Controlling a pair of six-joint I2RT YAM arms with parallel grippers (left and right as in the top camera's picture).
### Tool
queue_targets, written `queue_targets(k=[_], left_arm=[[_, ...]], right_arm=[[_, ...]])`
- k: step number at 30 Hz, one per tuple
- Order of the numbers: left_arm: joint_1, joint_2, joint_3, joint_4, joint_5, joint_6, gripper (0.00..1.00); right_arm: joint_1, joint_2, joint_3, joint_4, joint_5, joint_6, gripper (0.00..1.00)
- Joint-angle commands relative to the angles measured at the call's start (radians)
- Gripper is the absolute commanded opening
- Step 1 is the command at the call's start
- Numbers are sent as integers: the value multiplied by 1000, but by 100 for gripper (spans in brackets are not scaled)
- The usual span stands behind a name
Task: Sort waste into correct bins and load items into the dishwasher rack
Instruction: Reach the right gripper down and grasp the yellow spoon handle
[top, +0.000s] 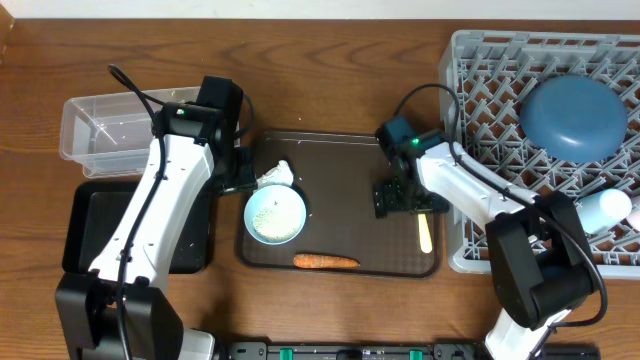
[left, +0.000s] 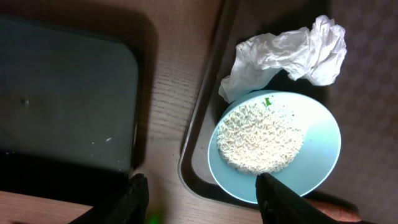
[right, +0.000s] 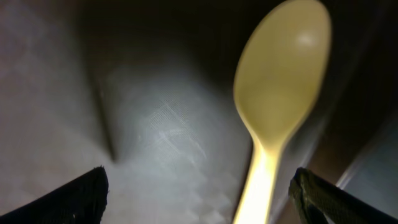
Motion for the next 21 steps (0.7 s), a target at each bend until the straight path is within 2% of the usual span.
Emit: queue_targets(k=[1, 7, 8, 10, 15, 19, 21], left_arm=[[3, -20, -3, -4, -9, -6, 58], [3, -20, -3, -3, -9, -6, 58], [3, -20, -3, -3, -9, -6, 58], [3, -20, -3, -3, -9, -6, 58], [3, -20, -3, -3, -9, -6, 58], [3, -20, -3, -4, -9, -6, 58], [3, -20, -3, -3, -9, -6, 58]], right_arm=[[2, 10, -40, 48, -7, -13, 93], [5, 10, -92, 118, -37, -13, 90], [5, 10, -97, 117, -55, -13, 87], [5, 10, -98, 113, -81, -13, 74], [8, 10, -98, 121, -95, -13, 59], [8, 10, -98, 120, -95, -13, 39], [8, 10, -98, 120, -95, -13, 34]])
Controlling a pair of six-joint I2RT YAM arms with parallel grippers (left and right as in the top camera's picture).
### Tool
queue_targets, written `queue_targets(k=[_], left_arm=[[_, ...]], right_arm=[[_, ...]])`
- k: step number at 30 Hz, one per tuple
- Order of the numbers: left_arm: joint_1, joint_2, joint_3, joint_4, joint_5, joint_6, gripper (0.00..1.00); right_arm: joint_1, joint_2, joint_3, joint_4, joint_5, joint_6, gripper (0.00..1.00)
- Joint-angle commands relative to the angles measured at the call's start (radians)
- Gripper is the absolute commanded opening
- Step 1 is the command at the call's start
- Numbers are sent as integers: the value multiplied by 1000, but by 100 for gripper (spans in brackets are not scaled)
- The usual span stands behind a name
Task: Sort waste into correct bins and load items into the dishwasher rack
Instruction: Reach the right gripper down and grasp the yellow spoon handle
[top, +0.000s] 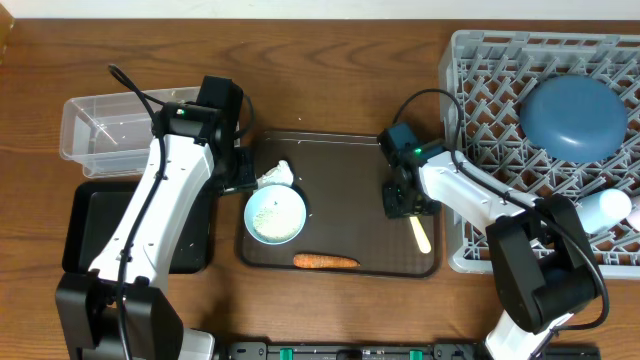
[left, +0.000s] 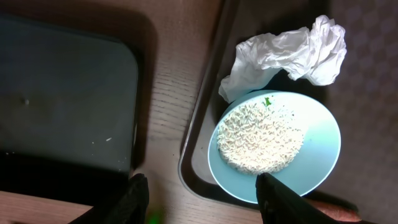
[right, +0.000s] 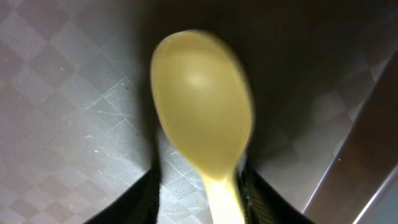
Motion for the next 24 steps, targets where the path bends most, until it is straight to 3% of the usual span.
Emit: queue_targets(k=[1, 24], left_arm=[[3, -20, -3, -4, -8, -6, 58], [3, -20, -3, -3, -8, -6, 58]], right_arm=[[8, 27, -31, 13, -89, 0, 33], [15, 27, -31, -24, -103, -34, 1]])
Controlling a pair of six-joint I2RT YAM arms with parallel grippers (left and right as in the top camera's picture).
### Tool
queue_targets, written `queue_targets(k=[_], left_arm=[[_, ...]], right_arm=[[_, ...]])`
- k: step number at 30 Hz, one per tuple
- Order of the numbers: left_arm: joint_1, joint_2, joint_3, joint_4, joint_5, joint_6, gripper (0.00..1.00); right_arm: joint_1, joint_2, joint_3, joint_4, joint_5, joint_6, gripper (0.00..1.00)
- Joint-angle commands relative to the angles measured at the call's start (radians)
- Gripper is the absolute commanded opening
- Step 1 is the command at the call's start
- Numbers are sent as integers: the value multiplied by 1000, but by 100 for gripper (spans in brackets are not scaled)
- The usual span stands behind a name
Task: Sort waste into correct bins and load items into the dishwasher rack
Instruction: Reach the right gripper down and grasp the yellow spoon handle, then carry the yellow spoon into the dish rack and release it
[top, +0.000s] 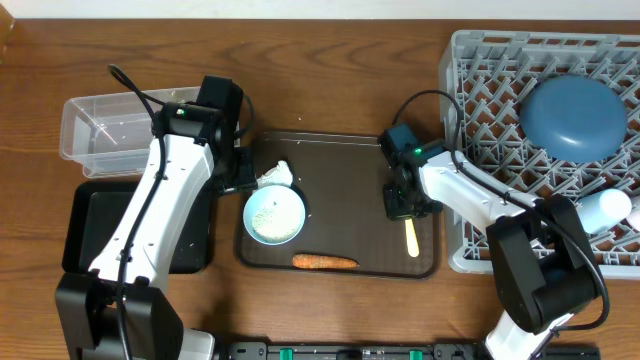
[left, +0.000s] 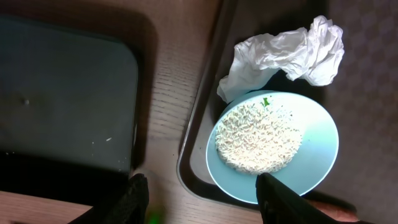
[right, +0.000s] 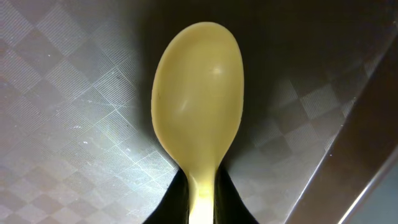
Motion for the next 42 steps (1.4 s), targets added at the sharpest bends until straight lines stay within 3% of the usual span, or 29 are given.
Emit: queue_targets(k=[1, 9, 19, 31, 42], left_arm=[[3, -20, -3, -3, -9, -6, 58], [3, -20, -3, -3, -9, -6, 58], [3, -20, -3, -3, -9, -6, 58], [3, -20, -3, -3, -9, -6, 58], [3, -20, -3, -3, -9, -6, 58]], right_arm=[[15, 29, -31, 2, -109, -6, 1], [0, -48, -29, -2, -121, -10, 1], [-44, -289, -29, -3, -115, -56, 1], [-248, -508, -29, -20, -48, -179, 1], [-441, -525, -29, -9, -105, -269, 1]])
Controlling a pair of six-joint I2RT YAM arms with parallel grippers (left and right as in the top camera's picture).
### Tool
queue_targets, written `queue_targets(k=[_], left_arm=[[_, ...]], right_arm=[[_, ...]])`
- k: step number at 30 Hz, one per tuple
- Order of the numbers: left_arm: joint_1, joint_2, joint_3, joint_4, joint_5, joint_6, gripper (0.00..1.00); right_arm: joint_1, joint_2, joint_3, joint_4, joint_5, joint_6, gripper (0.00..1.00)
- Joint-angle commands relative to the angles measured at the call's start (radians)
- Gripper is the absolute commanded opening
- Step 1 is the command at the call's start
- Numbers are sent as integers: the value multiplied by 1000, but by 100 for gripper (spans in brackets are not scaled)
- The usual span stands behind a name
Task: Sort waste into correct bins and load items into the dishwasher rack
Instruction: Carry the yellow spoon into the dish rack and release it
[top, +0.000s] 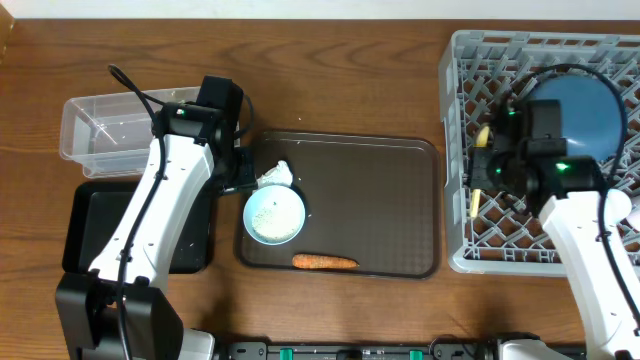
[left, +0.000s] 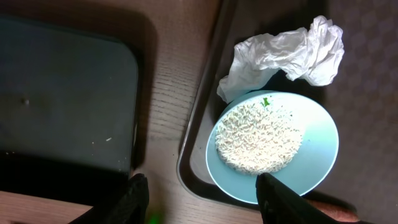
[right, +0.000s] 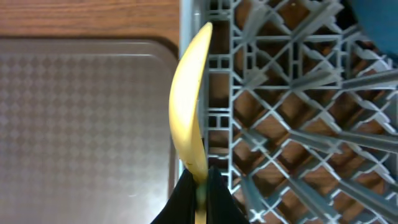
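My right gripper (right: 200, 186) is shut on a yellow spoon (right: 190, 118), held edge-on over the left rim of the grey dishwasher rack (top: 460, 60); overhead the yellow spoon (top: 477, 185) shows just inside that rim. My left gripper (left: 198, 199) is open, hovering by the tray's left edge near a light-blue bowl of rice (left: 273, 146) and a crumpled white napkin (left: 286, 53). A carrot (top: 325, 262) lies at the front of the brown tray (top: 380, 190).
A dark blue bowl (top: 575, 115) and a white cup (top: 605, 208) sit in the rack. A clear plastic bin (top: 100, 125) and a black bin (top: 100, 230) stand left of the tray.
My right gripper was shut on the spoon lying on the tray; now it holds the spoon up over the rack's left rim. The left arm has not moved.
My right gripper stood open beside the spoon on the tray's right side, then straddled it, then shut on its handle. Now the spoon is off the tray and at the rack. The left gripper stayed open by the rice bowl throughout.
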Motion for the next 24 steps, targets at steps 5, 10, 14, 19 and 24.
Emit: queue_targets(k=[5, 10, 14, 19, 24], left_arm=[[3, -20, -3, -3, -9, -6, 58], [3, -20, -3, -3, -9, -6, 58], [3, -20, -3, -3, -9, -6, 58], [3, -20, -3, -3, -9, -6, 58], [3, -20, -3, -3, -8, -6, 58]], right_arm=[[-46, 22, 2, -16, -24, -84, 1], [-45, 100, 2, -7, -24, -103, 4], [-45, 156, 2, 15, -24, -103, 11], [-45, 153, 3, 19, -25, -103, 49], [-43, 84, 6, 7, -32, -103, 55]])
